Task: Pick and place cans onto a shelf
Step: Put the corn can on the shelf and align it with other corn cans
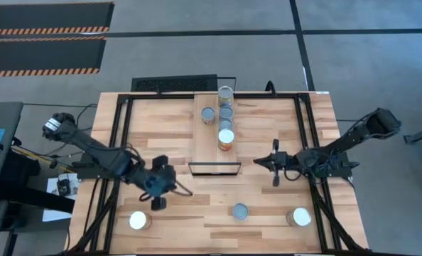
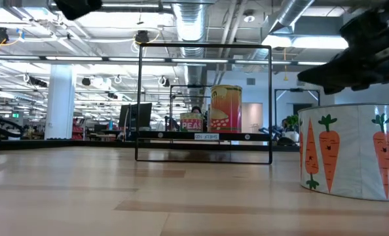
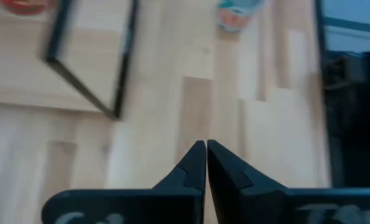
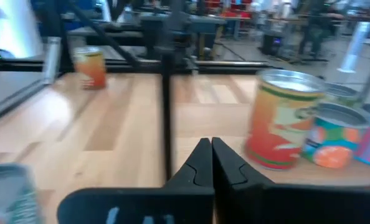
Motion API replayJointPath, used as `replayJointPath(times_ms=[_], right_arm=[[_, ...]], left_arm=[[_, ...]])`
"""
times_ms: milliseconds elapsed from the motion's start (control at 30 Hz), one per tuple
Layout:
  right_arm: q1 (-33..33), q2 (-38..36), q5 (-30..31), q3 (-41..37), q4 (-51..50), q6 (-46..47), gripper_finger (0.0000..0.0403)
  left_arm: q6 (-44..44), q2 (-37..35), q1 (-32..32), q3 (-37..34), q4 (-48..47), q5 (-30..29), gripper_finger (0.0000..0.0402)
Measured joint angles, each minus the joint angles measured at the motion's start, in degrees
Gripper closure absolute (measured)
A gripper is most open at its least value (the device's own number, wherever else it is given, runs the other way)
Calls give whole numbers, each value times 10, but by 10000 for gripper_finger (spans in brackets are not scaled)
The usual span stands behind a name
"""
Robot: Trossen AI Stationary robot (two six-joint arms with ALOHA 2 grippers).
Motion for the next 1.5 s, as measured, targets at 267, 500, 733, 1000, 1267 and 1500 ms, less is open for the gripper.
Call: replayJointPath(times_ms=[267,500,733,1000,1267,1500], right_arm=[[35,-2,2,0,11,-2,393],[41,-2,0,8,8,22,390],[98,-1,15,11,11,30,398],[192,-1,135,11,8,24,397],[248,-1,179,12,8,30,394],[283,-1,200,12,9,47,394]], left_arm=[[-93,0,-93,1,-26,-4,401],[-186,0,-158,1,-67,-29,401],[-314,29,-209,17,-98,-9,401],[-339,219,-228,204,-313,7,401],[-415,345,-224,361,-368,46,385],[-540,366,-229,372,-420,81,313]])
